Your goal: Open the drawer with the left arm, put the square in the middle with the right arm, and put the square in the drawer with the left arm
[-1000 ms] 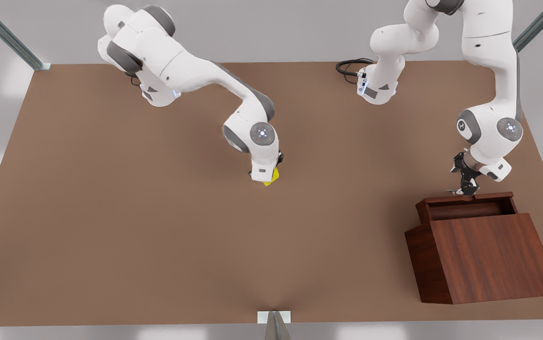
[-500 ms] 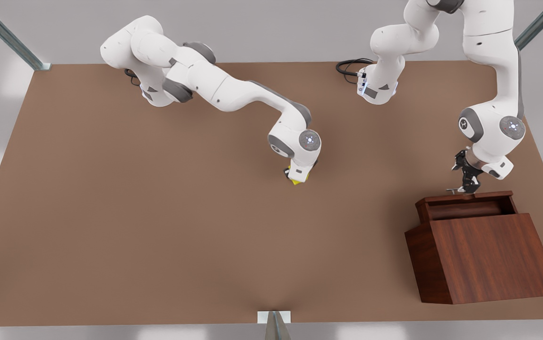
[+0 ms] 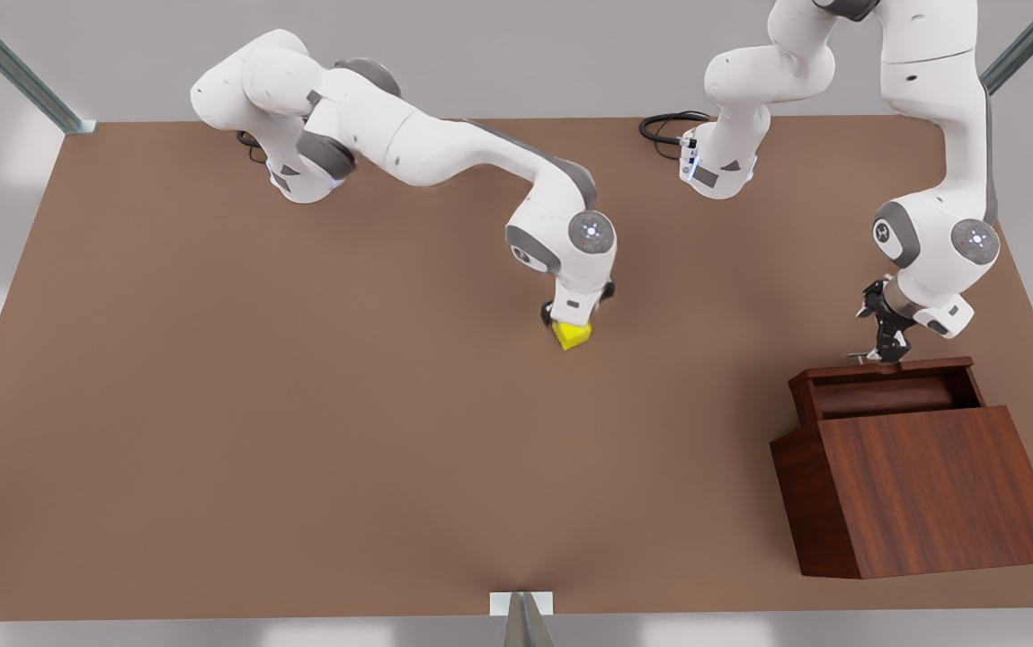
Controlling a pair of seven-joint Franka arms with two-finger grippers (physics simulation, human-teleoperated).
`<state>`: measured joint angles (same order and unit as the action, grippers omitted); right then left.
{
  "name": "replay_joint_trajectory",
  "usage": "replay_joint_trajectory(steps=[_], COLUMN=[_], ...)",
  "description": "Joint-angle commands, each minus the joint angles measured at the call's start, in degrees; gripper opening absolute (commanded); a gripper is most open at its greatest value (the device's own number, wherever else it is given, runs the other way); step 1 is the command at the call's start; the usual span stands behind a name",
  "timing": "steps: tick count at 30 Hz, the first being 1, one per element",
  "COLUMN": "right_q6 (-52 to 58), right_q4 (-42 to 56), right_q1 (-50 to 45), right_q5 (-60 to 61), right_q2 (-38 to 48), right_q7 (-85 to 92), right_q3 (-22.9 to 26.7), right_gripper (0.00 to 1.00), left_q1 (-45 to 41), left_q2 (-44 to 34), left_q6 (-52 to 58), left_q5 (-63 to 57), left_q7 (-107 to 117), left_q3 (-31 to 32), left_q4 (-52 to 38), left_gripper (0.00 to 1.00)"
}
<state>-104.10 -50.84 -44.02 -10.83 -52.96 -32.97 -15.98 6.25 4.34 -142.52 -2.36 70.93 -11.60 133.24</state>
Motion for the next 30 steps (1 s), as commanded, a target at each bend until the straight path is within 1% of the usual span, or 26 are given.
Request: replay_joint_trajectory(steps=[1,2,3,4,5,6,7,8,9,10,11,12,15,21,24,25,26,27,28,30], right_q6=[-0.23,-1.36,-6.28,-7.43,-6.73,-4.37,5.71,8.82,14.43,19.53,22.01,21.57,16.3,16.47,16.21,16.21,16.21,16.21,16.12,15.86], right_q4=[-3.53,-13.21,-21.04,-27.02,-35.97,-38.54,-36.35,-36.35,-32.15,-24.61,-18.77,-18.94,-24.13,-23.95,-23.87,-23.87,-23.78,-23.78,-23.78,-23.69], right_q1=[1.47,7.44,13.77,19.04,29.93,33.64,34.0,34.35,37.59,38.39,37.87,37.69,37.6,38.13,38.39,38.48,38.57,38.57,38.57,38.57], right_q5=[0.37,-0.24,0.46,3.09,9.41,10.83,10.74,10.83,10.83,10.83,11.0,11.7,11.88,12.06,12.06,12.15,12.15,12.24,12.15,12.15], right_q2=[3.71,12.95,20.86,27.81,40.27,45.13,47.24,48.04,45.77,40.94,36.88,36.79,40.13,39.16,39.25,39.25,39.25,39.34,39.25,39.34], right_q7=[0.09,0.62,1.32,1.41,1.41,1.41,3.86,11.48,16.53,16.97,23.96,26.81,32.17,33.93,33.85,33.85,33.85,33.67,33.58,33.41], right_q3=[0.07,0.16,0.16,0.16,0.25,0.95,8.31,12.8,14.31,14.49,17.81,19.58,20.46,20.03,20.11,20.11,20.29,20.38,20.38,20.38], right_gripper=[1.0,1.0,1.0,1.0,1.0,1.0,1.0,1.0,1.0,1.0,1.0,1.0,1.0,1.0,1.0,1.0,1.0,1.0,1.0,1.0], left_q1=[-0.01,-0.01,0.07,0.07,0.07,0.07,0.07,0.07,0.07,0.07,0.07,0.07,-0.01,-0.01,-0.01,-0.1,-0.36,-0.36,-0.45,-0.72], left_q2=[-0.03,-0.12,-0.2,-0.38,-0.64,-0.82,-0.82,-0.82,-0.82,-0.82,-0.82,-0.73,-1.0,-2.58,-5.83,-5.92,-6.36,-6.45,-5.74,-1.97], left_q6=[0.4,0.66,0.84,1.1,1.72,1.98,2.07,2.24,2.24,2.24,2.24,2.24,2.95,6.46,14.72,19.97,30.27,37.91,47.23,50.85], left_q5=[-0.02,-0.02,-0.02,-0.1,-0.1,-0.1,-0.1,-0.1,-0.1,-0.1,-0.1,-0.1,-0.1,-0.1,-1.25,-1.16,-0.55,-0.28,0.25,-0.02], left_q7=[0.0,0.0,0.0,0.0,0.0,0.0,0.0,0.0,0.0,0.0,0.0,0.09,0.0,0.0,0.0,0.52,0.88,1.14,0.26,-0.53], left_q3=[0.0,0.0,0.0,0.0,0.0,0.0,0.0,0.0,0.0,0.0,0.0,0.0,0.0,0.0,0.52,0.7,2.54,5.7,12.55,29.07], left_q4=[0.0,0.0,0.0,0.0,0.0,0.0,0.0,0.0,0.0,0.0,0.0,0.0,0.18,0.0,-1.93,-5.34,-11.85,-17.74,-27.23,-39.27], left_gripper=[1.0,1.0,1.0,1.0,1.0,1.0,1.0,1.0,1.0,1.0,1.0,1.0,1.0,1.0,1.0,1.0,1.0,1.0,1.0,1.0])
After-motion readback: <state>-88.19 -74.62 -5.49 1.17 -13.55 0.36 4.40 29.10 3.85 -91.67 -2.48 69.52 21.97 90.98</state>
